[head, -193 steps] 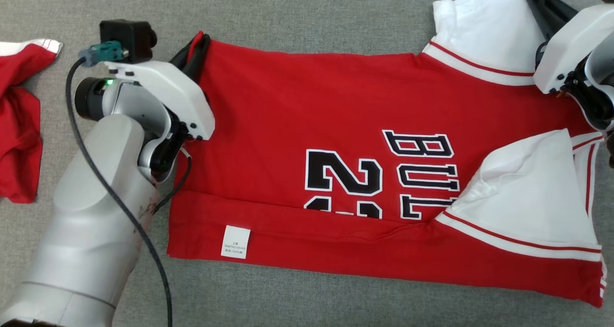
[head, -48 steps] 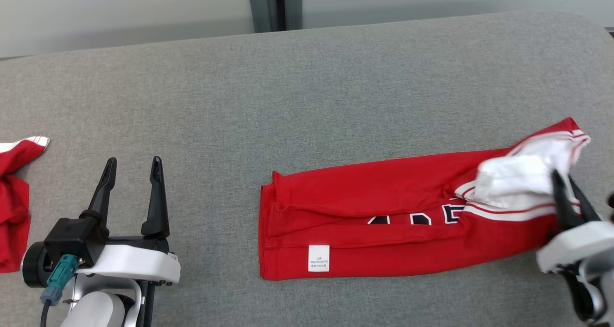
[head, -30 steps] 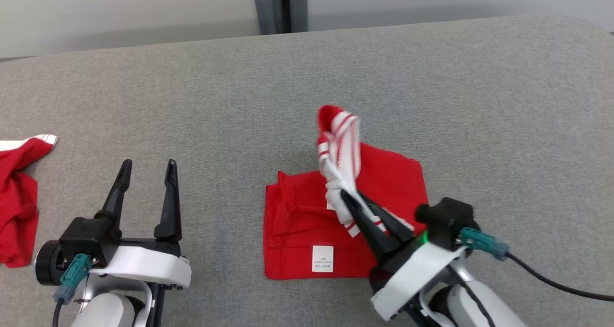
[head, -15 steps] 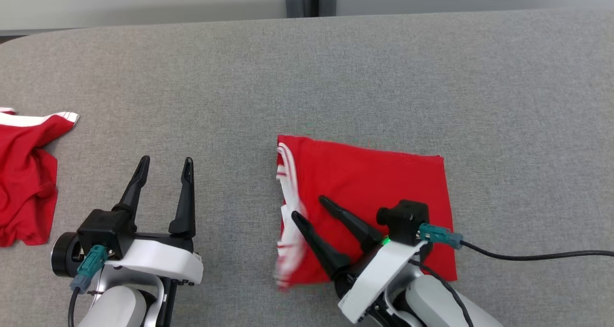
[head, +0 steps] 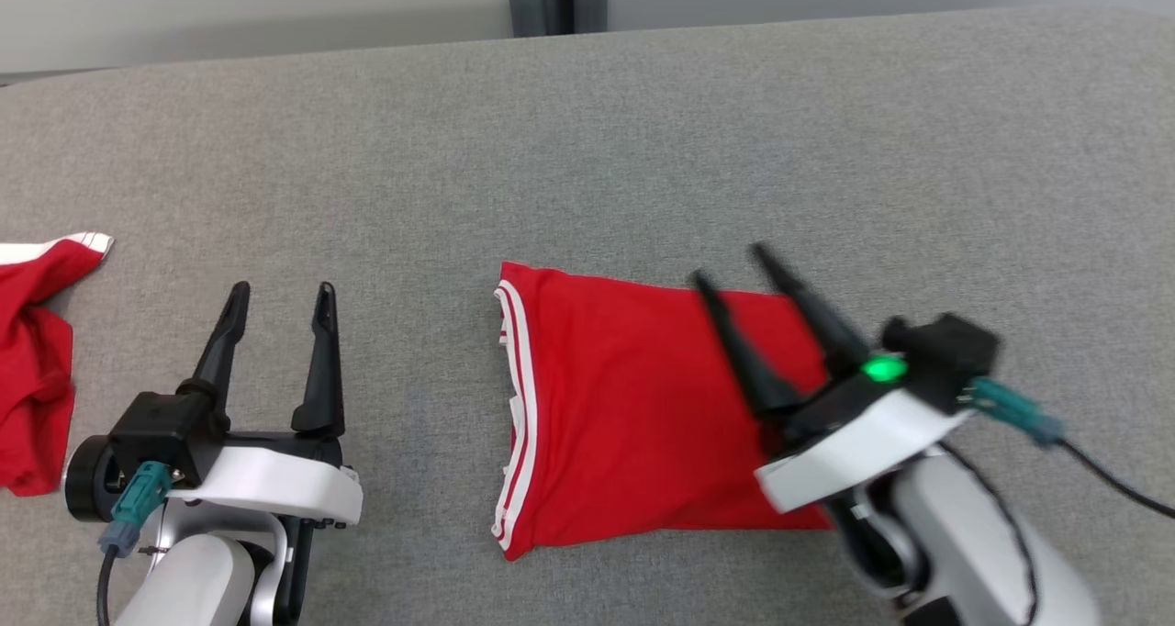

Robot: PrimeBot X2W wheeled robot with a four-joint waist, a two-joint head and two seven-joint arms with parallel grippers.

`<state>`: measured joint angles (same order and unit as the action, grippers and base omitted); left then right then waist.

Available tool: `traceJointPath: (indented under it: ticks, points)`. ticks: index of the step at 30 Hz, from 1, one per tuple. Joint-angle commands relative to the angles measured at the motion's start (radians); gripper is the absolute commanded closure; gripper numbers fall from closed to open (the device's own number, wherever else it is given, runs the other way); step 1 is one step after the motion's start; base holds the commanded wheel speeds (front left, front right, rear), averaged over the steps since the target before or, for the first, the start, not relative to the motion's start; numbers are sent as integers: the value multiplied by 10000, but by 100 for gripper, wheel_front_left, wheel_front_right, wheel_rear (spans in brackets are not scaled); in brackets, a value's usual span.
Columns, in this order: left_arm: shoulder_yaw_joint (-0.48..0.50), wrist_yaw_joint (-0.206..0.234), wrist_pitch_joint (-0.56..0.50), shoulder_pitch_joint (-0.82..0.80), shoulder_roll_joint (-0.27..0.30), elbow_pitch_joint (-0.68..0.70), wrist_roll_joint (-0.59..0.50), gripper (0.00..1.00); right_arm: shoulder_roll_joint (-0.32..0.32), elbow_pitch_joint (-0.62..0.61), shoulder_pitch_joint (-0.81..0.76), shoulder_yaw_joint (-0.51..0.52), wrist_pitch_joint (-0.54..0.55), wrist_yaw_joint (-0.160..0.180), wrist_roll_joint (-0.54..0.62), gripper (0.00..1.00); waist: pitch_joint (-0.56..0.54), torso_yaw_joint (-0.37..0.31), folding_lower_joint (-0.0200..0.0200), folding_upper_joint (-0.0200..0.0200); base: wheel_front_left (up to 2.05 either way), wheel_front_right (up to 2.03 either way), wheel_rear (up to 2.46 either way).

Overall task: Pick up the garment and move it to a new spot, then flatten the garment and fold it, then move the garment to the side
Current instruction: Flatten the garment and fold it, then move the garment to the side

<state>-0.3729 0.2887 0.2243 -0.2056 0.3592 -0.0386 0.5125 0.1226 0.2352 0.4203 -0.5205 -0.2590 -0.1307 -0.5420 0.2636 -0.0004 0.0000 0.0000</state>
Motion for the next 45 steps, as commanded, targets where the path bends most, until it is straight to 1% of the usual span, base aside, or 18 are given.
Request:
traceJointPath:
  ticks: [1, 4, 8, 12, 16, 23, 28, 36, 38, 45]
  points:
    - [61, 52, 63, -22, 36, 36, 52, 0, 90, -107, -140, 204, -70, -1, 152, 0, -48, -50, 0, 0, 0, 0, 0]
    - [159, 90, 110, 88, 85, 68, 80, 0, 404, -441, -603, 1545, -42, -1, 904, 0, -132, -122, 0, 0, 0, 0, 0]
    - [182, 102, 131, 135, 131, 97, 88, 0, 757, -826, -1229, 3050, 349, -1, 1794, 0, -271, -140, 0, 0, 0, 0, 0]
    - [176, 124, 121, 333, 141, 56, 136, 0, 948, -1182, -1936, 4080, 843, -1, 2338, 0, -434, -163, 0, 0, 0, 0, 0]
    - [162, 158, 106, 488, 169, -3, 184, 0, 886, -1463, -2587, 4701, 1305, -1, 2564, 0, -620, -185, 0, 0, 0, 0, 0]
    - [104, 286, -6, 911, 279, 18, 227, 0, 680, -1821, -3263, 5022, 1793, -1, 2738, 0, -811, -165, 0, 0, 0, 0, 0]
    - [47, 332, -68, 938, 291, 115, 205, 0, 583, -1988, -3350, 5079, 1980, -1, 2813, 0, -857, -126, 0, 0, 0, 0, 0]
    - [-76, 327, -140, 840, 302, 187, 144, 0, 709, -2017, -3215, 4926, 2212, -1, 2776, 0, -882, -27, 0, 0, 0, 0, 0]
    - [-114, 308, -160, 772, 301, 197, 116, 0, 818, -1920, -3122, 4750, 2419, -1, 2723, 0, -840, 54, 0, 0, 0, 0, 0]
    - [-199, 307, -133, 715, 190, 160, 165, 0, 1190, -1194, -2934, 3393, 3283, -1, 2442, 0, -517, 517, 0, 0, 0, 0, 0]
